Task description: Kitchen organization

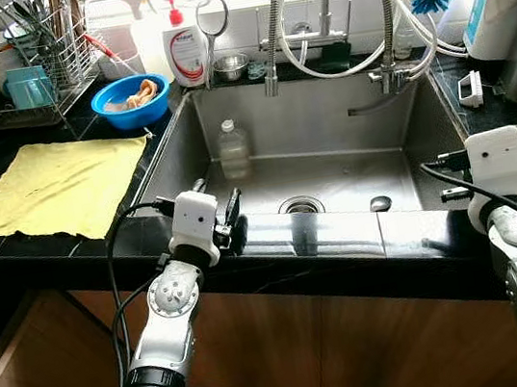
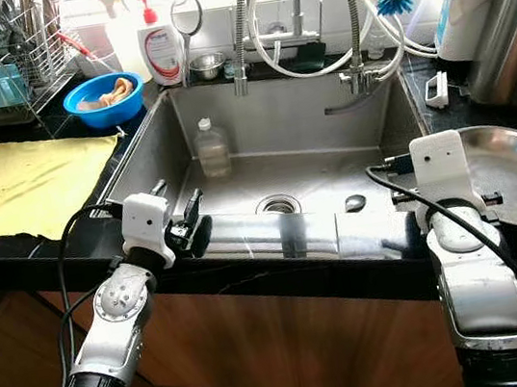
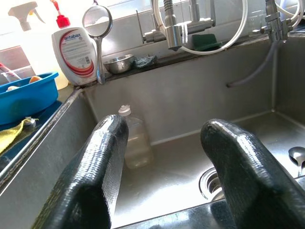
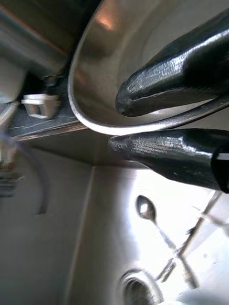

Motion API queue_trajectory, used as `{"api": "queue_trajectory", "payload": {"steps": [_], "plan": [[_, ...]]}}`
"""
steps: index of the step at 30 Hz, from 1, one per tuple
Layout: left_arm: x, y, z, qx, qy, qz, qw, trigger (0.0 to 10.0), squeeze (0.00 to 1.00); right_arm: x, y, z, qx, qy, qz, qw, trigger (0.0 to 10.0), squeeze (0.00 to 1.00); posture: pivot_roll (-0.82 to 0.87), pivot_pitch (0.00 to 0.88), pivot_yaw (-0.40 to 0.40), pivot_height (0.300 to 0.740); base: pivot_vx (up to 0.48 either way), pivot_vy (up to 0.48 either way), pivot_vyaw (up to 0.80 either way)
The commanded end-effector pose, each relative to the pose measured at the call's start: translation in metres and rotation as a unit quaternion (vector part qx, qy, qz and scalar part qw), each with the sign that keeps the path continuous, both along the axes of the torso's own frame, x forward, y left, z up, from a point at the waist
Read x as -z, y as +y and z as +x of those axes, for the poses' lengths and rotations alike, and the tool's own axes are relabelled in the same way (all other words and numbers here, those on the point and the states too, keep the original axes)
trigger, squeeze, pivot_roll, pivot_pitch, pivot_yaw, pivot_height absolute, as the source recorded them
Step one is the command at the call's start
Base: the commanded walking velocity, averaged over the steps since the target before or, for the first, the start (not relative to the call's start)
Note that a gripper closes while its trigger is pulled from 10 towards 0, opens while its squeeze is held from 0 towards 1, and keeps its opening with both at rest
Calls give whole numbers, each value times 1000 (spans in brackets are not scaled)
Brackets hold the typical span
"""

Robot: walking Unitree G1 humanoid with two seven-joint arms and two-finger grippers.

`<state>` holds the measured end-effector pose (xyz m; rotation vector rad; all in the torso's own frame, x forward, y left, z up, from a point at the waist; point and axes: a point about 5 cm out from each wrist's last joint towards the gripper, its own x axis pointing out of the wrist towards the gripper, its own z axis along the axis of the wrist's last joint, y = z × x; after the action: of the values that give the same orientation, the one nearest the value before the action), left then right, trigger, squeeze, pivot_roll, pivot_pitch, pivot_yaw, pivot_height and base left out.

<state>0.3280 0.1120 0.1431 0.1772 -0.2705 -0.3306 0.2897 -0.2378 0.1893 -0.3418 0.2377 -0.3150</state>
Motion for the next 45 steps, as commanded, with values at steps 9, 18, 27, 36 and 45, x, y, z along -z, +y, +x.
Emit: {"api": "queue_trajectory", "payload": {"steps": [9,18,27,36,45], "plan": [[-1,0,2,0,-1,2,1000,10000,0,-44,37,12,-142,-123,-12,982,10000,0,-47,0,25,740,0,0,0],[-1,1,2,-2,-2,2,1000,10000,0,-45,74,10,-332,-135,34,933,10000,0,-47,0,23,740,0,0,0],[-1,1,1,-3,-4,1,1000,10000,0,-32,69,20,-399,-141,186,887,10000,0,-46,0,22,740,0,0,0],[-2,1,3,-4,-4,1,1000,10000,0,-7,54,44,-351,-114,240,898,10000,0,-54,0,32,740,0,0,0],[-3,1,4,-4,-3,3,1000,10000,0,11,45,69,-303,-67,234,921,10000,0,-54,0,39,740,0,0,0]]}}
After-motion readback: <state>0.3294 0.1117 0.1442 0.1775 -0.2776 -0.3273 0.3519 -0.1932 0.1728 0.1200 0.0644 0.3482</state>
